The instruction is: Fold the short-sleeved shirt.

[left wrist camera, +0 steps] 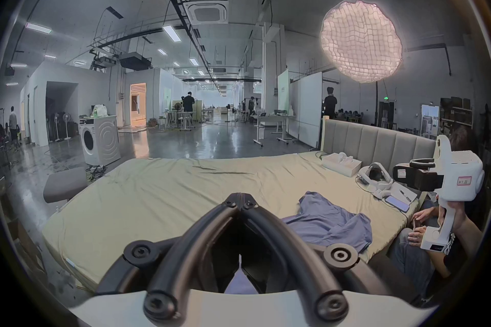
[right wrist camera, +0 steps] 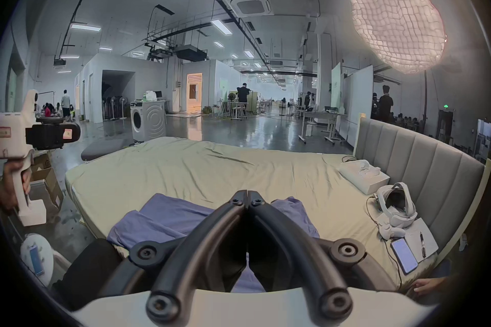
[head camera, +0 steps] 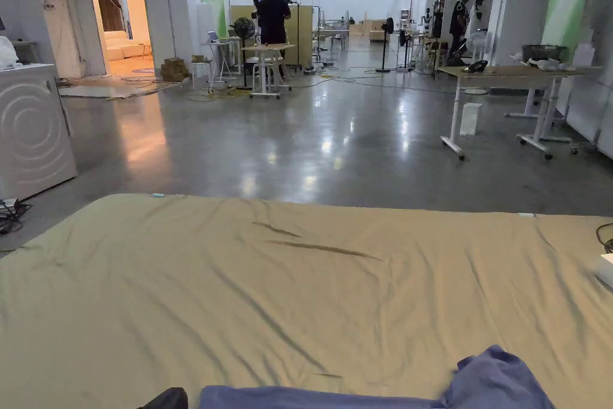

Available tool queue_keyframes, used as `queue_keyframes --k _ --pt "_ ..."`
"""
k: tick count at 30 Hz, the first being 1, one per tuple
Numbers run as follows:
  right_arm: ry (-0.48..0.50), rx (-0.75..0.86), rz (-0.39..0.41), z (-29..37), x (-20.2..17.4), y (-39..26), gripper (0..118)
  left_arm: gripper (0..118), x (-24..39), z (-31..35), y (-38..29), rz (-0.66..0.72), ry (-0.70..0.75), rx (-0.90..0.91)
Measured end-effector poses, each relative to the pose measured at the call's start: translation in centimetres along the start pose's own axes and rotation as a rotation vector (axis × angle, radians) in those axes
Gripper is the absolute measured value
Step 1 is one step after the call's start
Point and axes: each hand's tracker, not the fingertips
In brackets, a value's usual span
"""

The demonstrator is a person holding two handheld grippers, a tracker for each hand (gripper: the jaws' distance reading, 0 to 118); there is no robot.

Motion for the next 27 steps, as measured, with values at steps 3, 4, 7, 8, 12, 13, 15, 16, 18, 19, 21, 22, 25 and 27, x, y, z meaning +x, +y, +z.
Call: queue_keyframes --k 3,4,7,8,12,13,15,16,18,19,21,22,25,27 --pt "0.003 -0.012 -0.01 -0.6 0.1 -0.5 0 1 -0.4 -1.1 -0.5 0.011 0.021 -0.032" --pt "0.004 -0.024 -0.018 -0.8 0.6 -1.0 0 1 -0.7 -1.7 -0.6 0.018 0.021 -0.051" --pt "0.007 -0.058 -0.059 -1.8 1.5 -1.9 0 1 -1.9 -4.2 -1.6 0.063 0.028 -0.109" --pt "0.008 -0.071 -0.076 -2.2 1.6 -2.2 0 2 -2.5 -5.1 -2.0 0.087 0.017 -0.12" --pt "0.009 -0.135 -0.13 -4.1 2.7 -3.8 0 82 -5.9 -12.0 -3.8 0.209 0.038 -0.241" --pt "0.004 -0.15 -0.133 -4.5 2.8 -4.2 0 95 -6.9 -14.4 -4.5 0.234 0.036 -0.287" --pt "-0.008 -0.184 -0.141 -5.4 3.3 -5.1 0 98 -8.9 -19.4 -6.5 0.311 0.022 -0.392" --pt "-0.009 -0.205 -0.148 -5.9 3.4 -5.4 0 98 -10.0 -21.8 -7.6 0.345 0.043 -0.43" --pt "-0.021 -0.235 -0.155 -6.7 3.9 -6.1 0 98 -11.9 -26.5 -10.0 0.358 0.089 -0.551" --pt "-0.026 -0.253 -0.16 -7.1 4.2 -6.5 0 98 -12.7 -29.0 -11.3 0.333 0.108 -0.602" --pt "-0.033 -0.284 -0.183 -7.7 4.8 -7.2 0 98 -13.8 -32.8 -13.8 0.243 0.172 -0.673" --pt "-0.039 -0.305 -0.196 -8.0 5.1 -7.5 0 98 -14.1 -34.4 -15.0 0.17 0.19 -0.719" --pt "-0.067 -0.348 -0.214 -8.6 6.2 -8.7 0 98 -14.5 -37.4 -17.5 0.077 0.227 -0.817" --pt "-0.076 -0.364 -0.231 -8.9 6.8 -9.3 0 86 -14.7 -38.0 -18.2 0.107 0.209 -0.838"
